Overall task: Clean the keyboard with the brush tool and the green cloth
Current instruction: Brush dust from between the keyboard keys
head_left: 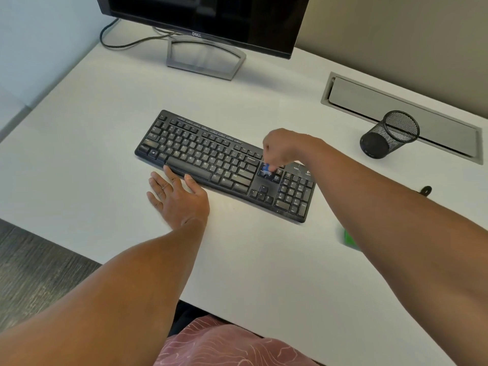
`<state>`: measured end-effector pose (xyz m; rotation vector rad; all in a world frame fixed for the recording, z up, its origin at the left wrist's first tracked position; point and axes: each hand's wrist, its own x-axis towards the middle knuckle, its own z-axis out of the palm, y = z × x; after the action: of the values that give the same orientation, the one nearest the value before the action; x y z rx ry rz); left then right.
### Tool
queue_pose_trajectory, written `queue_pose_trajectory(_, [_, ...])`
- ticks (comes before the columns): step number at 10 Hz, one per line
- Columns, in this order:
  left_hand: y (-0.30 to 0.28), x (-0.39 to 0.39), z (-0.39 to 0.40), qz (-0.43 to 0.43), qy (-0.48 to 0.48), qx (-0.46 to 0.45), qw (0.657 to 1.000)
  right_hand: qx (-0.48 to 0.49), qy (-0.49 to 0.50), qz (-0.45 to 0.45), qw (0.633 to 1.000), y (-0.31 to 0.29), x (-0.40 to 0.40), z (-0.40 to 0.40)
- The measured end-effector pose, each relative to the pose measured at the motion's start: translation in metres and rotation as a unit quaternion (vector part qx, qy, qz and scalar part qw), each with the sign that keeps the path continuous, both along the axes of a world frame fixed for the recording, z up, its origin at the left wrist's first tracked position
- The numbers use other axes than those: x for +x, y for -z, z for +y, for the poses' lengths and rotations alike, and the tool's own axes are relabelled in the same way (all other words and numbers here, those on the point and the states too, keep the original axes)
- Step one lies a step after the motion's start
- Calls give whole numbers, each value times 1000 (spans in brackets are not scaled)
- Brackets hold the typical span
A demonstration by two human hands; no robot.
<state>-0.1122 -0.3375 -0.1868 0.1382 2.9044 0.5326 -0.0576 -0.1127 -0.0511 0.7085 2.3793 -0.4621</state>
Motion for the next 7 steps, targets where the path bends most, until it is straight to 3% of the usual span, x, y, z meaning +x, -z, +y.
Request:
queue_pose_trajectory(1, [0, 0, 0, -1, 0, 1, 1000, -20, 8, 33, 999, 3, 0, -2])
queue_pose_trajectory(3, [2, 0, 0, 2, -2, 5, 1000, 25, -13, -38, 999, 3, 8, -2])
queue_pose_trajectory(5, [2, 0, 1, 5, -1, -1, 1000, -13, 24, 18, 999, 6, 8, -1])
queue_pose_trajectory(6, [2, -1, 0, 3, -3, 1, 1000, 29, 18, -51, 998, 0, 13, -2])
queue_pose_trajectory(7, [2, 0, 1, 5, -1, -1, 1000, -5, 27, -43, 999, -6, 12, 2])
